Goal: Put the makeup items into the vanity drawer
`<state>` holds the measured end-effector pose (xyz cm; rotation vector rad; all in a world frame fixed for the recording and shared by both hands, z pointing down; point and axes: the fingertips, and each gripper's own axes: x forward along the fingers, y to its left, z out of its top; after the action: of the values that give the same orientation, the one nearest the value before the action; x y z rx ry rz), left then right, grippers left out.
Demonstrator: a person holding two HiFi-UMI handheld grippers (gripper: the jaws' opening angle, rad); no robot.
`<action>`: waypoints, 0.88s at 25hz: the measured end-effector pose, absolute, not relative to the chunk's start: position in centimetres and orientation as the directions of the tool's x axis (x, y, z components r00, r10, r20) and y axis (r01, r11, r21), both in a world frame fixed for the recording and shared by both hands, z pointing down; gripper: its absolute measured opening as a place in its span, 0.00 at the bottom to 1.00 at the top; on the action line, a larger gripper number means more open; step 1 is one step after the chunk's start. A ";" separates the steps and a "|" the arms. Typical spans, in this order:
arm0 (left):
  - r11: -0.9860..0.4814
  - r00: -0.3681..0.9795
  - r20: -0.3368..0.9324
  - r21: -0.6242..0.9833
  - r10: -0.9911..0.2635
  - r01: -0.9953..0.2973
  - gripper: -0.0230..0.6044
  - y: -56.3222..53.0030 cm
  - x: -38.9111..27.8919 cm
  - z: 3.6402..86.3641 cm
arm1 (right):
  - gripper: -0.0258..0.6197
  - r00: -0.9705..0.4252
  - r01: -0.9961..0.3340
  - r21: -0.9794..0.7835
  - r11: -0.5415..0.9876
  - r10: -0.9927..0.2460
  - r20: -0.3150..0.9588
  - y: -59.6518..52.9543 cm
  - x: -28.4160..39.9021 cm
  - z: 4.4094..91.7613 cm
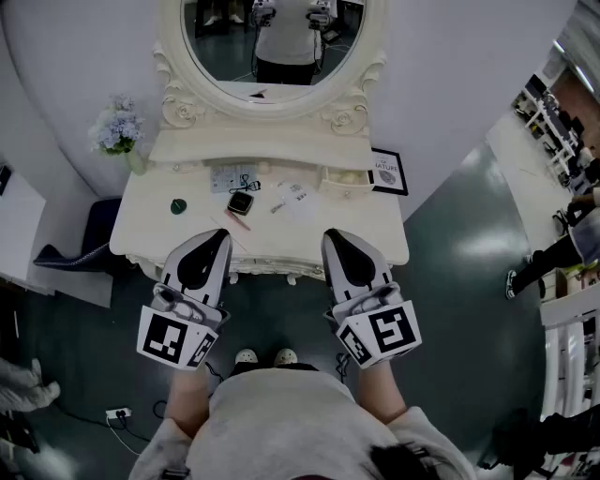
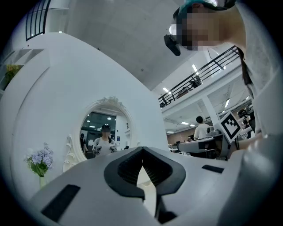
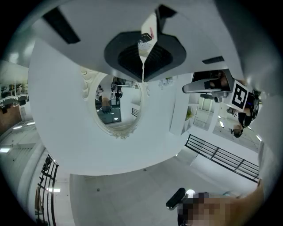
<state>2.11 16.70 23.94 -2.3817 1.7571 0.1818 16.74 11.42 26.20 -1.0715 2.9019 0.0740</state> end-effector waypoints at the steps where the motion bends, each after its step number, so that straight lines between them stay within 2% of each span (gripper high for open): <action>1: -0.289 0.297 -0.202 -0.069 -0.933 -0.955 0.06 16.7 2.2 23.9 | 0.08 -0.761 -0.648 0.030 0.761 -0.646 -0.061 11.5 16.7 26.2; 22: -0.271 0.279 -0.204 -0.069 -0.938 -0.960 0.06 16.5 4.1 24.5 | 0.08 -0.787 -0.614 -0.012 0.789 -0.613 -0.068 10.8 17.8 27.2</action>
<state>4.10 16.54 24.52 -2.3644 1.7762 0.1817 17.81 10.80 27.19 -0.9976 2.9067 0.0173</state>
